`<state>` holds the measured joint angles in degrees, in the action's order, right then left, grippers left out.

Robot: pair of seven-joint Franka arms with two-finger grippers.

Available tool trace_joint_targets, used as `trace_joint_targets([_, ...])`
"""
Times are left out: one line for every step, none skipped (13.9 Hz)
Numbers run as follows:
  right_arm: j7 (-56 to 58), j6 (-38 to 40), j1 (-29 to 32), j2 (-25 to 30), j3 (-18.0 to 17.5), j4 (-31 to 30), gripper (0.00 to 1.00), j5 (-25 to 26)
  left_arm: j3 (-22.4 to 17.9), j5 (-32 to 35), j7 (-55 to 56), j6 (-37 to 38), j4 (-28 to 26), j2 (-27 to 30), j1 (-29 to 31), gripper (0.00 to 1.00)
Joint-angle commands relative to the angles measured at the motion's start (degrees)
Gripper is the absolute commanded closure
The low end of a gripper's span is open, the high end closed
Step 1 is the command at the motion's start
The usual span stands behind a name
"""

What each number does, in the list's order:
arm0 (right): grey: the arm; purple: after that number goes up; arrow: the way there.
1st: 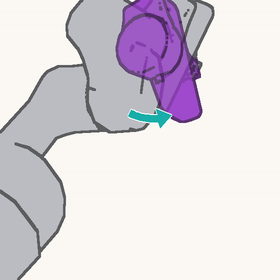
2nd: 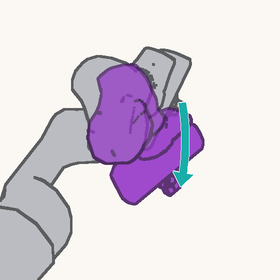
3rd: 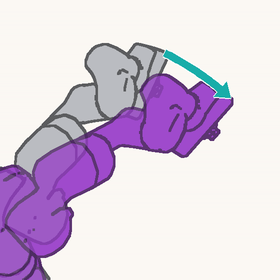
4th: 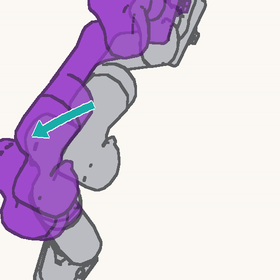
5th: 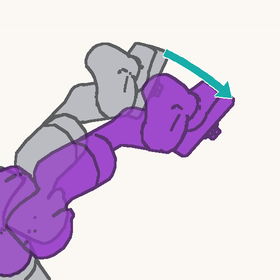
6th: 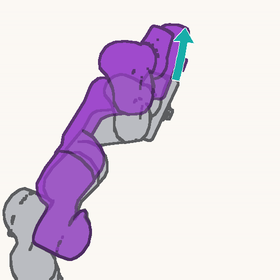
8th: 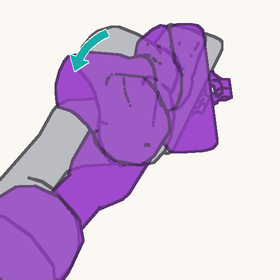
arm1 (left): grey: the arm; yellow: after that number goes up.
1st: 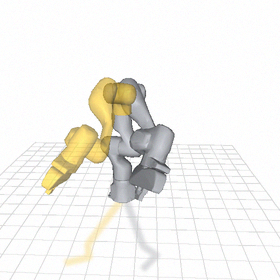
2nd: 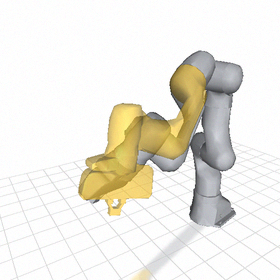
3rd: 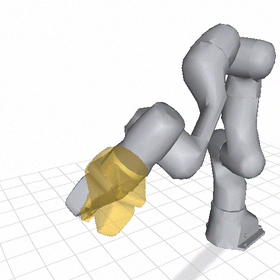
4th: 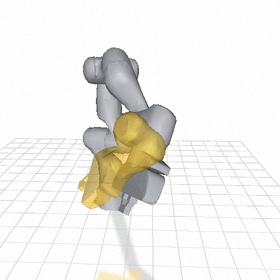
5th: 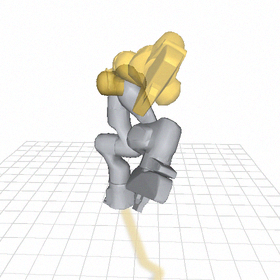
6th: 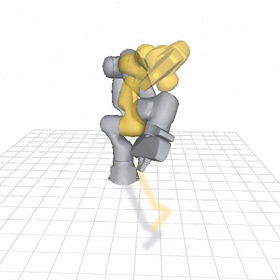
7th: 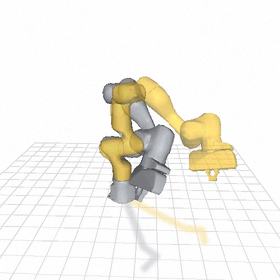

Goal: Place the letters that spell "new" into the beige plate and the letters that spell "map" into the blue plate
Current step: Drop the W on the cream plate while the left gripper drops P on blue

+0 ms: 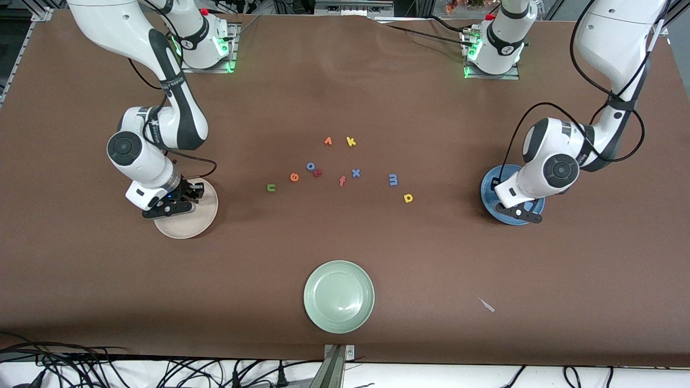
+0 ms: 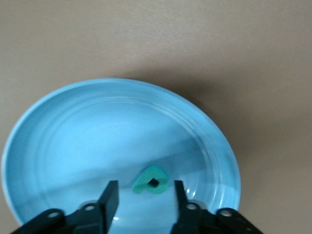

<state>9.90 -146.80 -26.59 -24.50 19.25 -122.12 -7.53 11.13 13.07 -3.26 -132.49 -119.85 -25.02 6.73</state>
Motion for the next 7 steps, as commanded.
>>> trace_joint_targets([-2.75,-0.25,-0.65,1.3,-0.53,0.03,0.28,-0.29,1.18,1.43,-0.26,2.67,-0.39,4.44,0.83,0.0])
trace_joint_targets([-5.21,-0.24,-0.74,1.3,-1.57,0.47,0.28,-0.2,2.14,1.43,-0.17,3.11,-0.21,5.32,0.49,0.0])
trace_joint_targets([-7.33,0.19,-0.74,1.39,-3.33,0.47,0.28,-0.29,4.06,1.34,0.44,3.2,-0.04,5.68,0.48,0.0])
trace_joint_targets([-11.0,0.72,-0.74,1.48,-5.17,0.82,0.27,-0.29,5.38,0.82,0.53,3.2,1.01,5.51,0.48,0.0])
trace_joint_targets([-15.91,1.24,-0.74,1.48,-7.28,1.26,0.26,-0.29,6.44,0.47,1.14,3.2,1.89,5.42,-0.13,0.0])
trace_joint_targets([-20.31,1.95,-0.74,1.48,-9.39,1.88,0.26,-0.29,8.45,0.46,3.67,3.2,3.29,4.9,-0.31,0.0])
trace_joint_targets([-24.01,2.21,-0.74,1.48,-11.15,2.23,0.26,0.06,9.69,0.46,6.83,3.2,4.35,4.46,-0.66,0.0])
